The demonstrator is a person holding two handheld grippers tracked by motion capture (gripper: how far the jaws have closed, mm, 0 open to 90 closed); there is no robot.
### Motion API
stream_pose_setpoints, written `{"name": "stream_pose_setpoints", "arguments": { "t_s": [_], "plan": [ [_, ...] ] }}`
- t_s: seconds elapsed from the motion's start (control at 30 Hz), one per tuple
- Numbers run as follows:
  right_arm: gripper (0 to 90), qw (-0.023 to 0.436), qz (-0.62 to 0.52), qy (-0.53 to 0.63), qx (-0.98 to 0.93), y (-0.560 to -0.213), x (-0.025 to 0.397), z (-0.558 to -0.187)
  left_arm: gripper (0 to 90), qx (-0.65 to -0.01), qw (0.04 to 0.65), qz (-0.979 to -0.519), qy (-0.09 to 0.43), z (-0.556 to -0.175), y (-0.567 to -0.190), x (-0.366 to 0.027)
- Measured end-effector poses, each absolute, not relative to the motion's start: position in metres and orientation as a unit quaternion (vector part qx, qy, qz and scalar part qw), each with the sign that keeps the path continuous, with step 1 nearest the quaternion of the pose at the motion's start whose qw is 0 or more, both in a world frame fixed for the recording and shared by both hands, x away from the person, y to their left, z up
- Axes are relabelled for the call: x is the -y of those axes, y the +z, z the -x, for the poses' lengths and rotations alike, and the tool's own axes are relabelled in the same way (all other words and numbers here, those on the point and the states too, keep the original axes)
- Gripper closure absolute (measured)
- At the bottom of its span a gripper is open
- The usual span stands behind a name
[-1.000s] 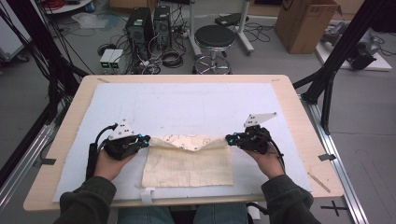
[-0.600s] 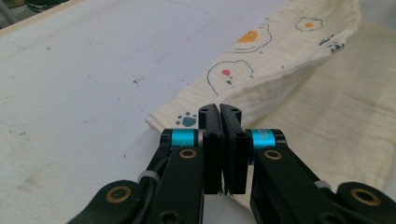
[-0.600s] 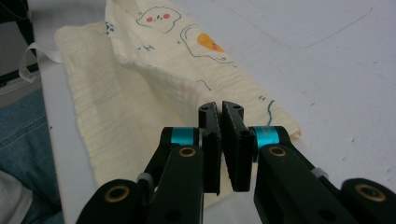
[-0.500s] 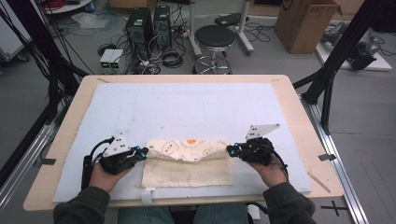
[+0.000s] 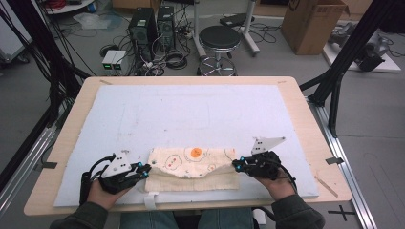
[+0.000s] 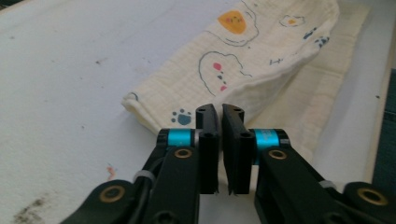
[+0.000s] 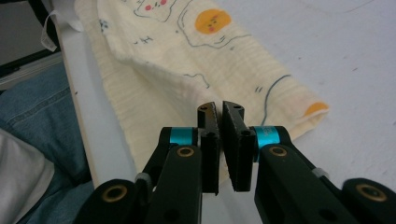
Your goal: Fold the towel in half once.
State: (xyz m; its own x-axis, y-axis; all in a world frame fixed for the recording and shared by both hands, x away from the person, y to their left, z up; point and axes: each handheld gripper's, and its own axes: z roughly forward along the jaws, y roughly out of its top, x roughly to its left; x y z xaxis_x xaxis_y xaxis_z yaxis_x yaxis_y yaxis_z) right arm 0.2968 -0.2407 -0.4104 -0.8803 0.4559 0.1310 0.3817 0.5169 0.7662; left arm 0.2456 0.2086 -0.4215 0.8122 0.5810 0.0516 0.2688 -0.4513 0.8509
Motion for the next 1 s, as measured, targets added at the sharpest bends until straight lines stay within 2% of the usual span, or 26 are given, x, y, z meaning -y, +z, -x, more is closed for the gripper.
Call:
{"name": "stream_pose_setpoints", "arguments": {
  "t_s": [0.07, 0.13, 0.2, 0.33, 0.5, 0.73, 1.0],
  "plan": [
    [75.6, 0.026, -0.238, 0.44, -0.866, -0.413, 0.243, -0.295, 70.9, -0.254, 0.467, -0.831, 0.162, -0.244, -0.42, -0.211],
    [70.8, 0.008, -0.229, 0.454, -0.861, -0.412, 0.244, -0.293, 63.6, -0.254, 0.477, -0.827, 0.155, -0.244, -0.417, -0.214],
    [69.0, 0.017, -0.217, 0.462, -0.86, -0.408, 0.245, -0.29, 57.9, -0.257, 0.483, -0.823, 0.15, -0.246, -0.415, -0.215],
    [66.9, 0.011, -0.217, 0.46, -0.861, -0.406, 0.245, -0.292, 60.1, -0.255, 0.478, -0.827, 0.149, -0.248, -0.416, -0.211],
    [66.4, 0.002, -0.194, 0.424, -0.885, -0.419, 0.232, -0.29, 65.5, -0.246, 0.454, -0.845, 0.137, -0.247, -0.428, -0.202],
    [67.4, 0.001, -0.174, 0.379, -0.909, -0.436, 0.223, -0.287, 65.4, -0.244, 0.426, -0.863, 0.115, -0.25, -0.44, -0.201],
    [79.3, 0.013, -0.178, 0.376, -0.909, -0.437, 0.223, -0.287, 80.8, -0.22, 0.412, -0.876, 0.12, -0.247, -0.443, -0.195]
  ]
}}
